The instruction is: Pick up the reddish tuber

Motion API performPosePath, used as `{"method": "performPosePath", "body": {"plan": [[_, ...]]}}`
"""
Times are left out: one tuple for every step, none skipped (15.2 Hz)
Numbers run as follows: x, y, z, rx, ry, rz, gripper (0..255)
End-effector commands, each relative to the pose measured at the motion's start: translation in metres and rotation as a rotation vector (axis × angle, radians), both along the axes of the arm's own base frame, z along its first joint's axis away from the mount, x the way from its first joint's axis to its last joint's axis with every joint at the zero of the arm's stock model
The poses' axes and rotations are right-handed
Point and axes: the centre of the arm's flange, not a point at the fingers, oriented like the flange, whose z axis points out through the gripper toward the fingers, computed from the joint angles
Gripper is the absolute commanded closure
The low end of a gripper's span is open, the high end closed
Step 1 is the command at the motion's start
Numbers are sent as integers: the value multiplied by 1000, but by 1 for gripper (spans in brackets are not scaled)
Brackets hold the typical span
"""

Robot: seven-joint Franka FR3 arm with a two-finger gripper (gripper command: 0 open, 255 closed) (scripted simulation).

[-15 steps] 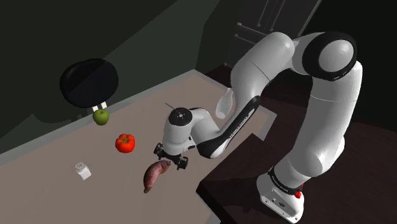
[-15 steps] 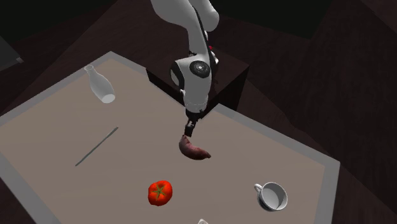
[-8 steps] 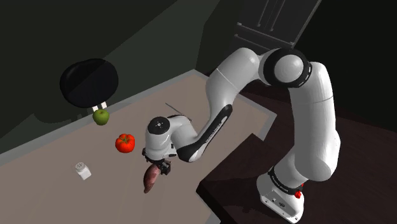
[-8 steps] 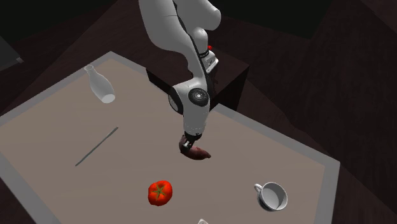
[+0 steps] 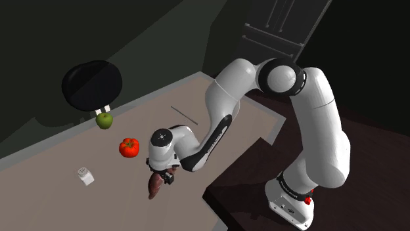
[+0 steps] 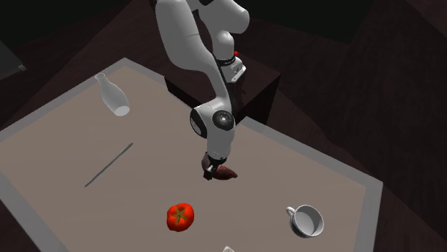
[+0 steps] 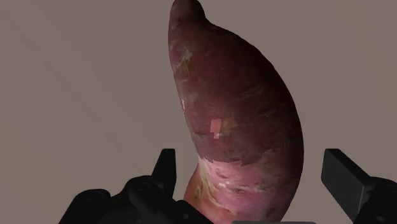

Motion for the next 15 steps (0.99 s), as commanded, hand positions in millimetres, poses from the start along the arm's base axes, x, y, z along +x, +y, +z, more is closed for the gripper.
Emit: {"method": "performPosePath", "body": {"plan": [[0, 0, -3, 0, -1, 0, 0], [0, 0, -3, 0, 0, 0, 255], [0, 0, -3, 0, -1, 0, 255], [0, 0, -3, 0, -1, 0, 255], [0, 0, -3, 0, -1, 0, 255], [0, 0, -3, 0, -1, 0, 255], [0, 0, -3, 0, 0, 0, 255], [0, 0, -3, 0, 0, 0, 255], [0, 0, -3, 0, 0, 0, 255], [0, 0, -3, 0, 0, 0, 255], [0, 0, -3, 0, -1, 0, 255], [0, 0, 2, 0, -1, 0, 255], [0, 0, 7, 0, -1, 0, 255], [0, 0, 13, 0, -1, 0, 255], [0, 0, 18, 0, -1, 0, 255]]}}
